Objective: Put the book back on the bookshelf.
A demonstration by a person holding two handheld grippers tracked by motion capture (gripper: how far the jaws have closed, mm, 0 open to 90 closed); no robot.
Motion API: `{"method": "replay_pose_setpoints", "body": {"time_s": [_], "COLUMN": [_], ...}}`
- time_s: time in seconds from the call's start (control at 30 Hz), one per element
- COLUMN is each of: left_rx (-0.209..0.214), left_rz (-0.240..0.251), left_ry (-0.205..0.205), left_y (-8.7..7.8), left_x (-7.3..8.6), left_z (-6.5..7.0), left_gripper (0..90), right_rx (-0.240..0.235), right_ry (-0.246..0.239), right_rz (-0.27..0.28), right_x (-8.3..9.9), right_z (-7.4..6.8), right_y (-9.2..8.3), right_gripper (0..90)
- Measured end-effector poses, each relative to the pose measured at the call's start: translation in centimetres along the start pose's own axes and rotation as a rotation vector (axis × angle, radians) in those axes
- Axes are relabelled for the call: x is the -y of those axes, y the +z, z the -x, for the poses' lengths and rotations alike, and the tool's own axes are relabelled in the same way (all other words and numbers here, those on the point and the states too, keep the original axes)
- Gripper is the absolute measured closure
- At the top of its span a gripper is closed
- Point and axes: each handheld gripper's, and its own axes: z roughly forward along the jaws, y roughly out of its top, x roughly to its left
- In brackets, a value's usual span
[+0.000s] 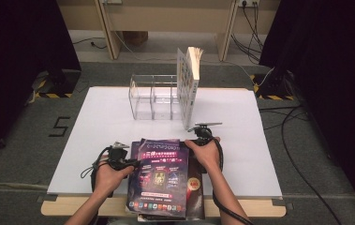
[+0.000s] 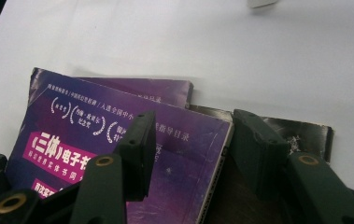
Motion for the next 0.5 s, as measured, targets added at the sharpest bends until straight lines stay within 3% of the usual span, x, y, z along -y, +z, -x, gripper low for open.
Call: {"method": "replay_pose_setpoints", "body": {"time_s": [0.13, 0.33, 0.5], "left_rx": [-0.002, -0.015, -0.017], "left_rz": [-0.001, -0.007, -0.012], "left_ry": [0.001, 0.012, 0.012], "left_y": [0.00, 0.00, 0.01], "left_x": [0.00, -0.07, -0.13], "left_z": [0.02, 0.20, 0.22], "left_gripper": [73.0, 73.1, 73.2], "right_rx": [-0.011, 0.034, 0.033], "right_ry": [0.026, -0.017, -0.031], "right_rz": [0.007, 0.014, 0.034], "right_x": [0.01, 0.14, 0.24], "right_z": [0.15, -0.30, -0.37], "right_y": [0.03, 0.03, -0.39], "right_gripper": [52.6, 57.8, 61.8]}}
